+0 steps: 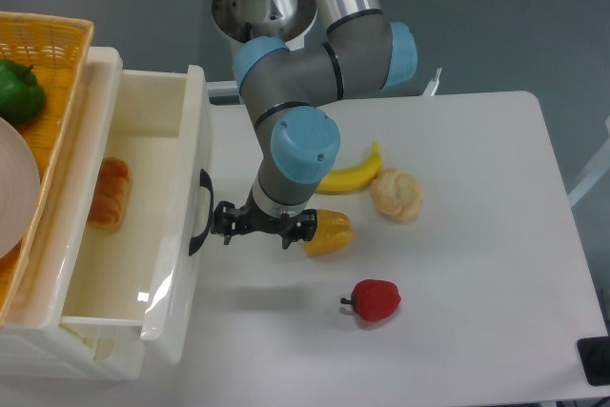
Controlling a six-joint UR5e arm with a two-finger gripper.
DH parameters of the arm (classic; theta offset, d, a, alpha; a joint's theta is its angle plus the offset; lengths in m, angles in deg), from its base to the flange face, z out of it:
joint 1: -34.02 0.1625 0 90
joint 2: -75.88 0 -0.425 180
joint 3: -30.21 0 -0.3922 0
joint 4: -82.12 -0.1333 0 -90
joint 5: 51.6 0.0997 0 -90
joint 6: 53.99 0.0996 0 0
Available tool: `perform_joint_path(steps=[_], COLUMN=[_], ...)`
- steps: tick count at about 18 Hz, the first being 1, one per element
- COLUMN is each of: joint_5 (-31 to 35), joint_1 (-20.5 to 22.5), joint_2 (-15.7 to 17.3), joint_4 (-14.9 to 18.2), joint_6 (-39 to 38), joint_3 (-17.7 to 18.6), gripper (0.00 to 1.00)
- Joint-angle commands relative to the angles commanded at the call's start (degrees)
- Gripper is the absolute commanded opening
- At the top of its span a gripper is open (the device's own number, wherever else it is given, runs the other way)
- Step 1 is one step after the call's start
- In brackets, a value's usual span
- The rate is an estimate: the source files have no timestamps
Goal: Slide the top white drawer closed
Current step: 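Move the gripper sideways to the drawer front beside its black handle, then push the drawer front with the gripper, sliding the drawer shut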
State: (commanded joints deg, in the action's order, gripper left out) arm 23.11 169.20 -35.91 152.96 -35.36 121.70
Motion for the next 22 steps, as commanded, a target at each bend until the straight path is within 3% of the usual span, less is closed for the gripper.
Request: perform_joint_path(steps=[22], joint_5=[-1.67], joint_1=[-2.37], joint_2=[1.32], joint_4=[0.00], joint_6=[-0.26], joint_3=[-0.44], gripper=[1.00])
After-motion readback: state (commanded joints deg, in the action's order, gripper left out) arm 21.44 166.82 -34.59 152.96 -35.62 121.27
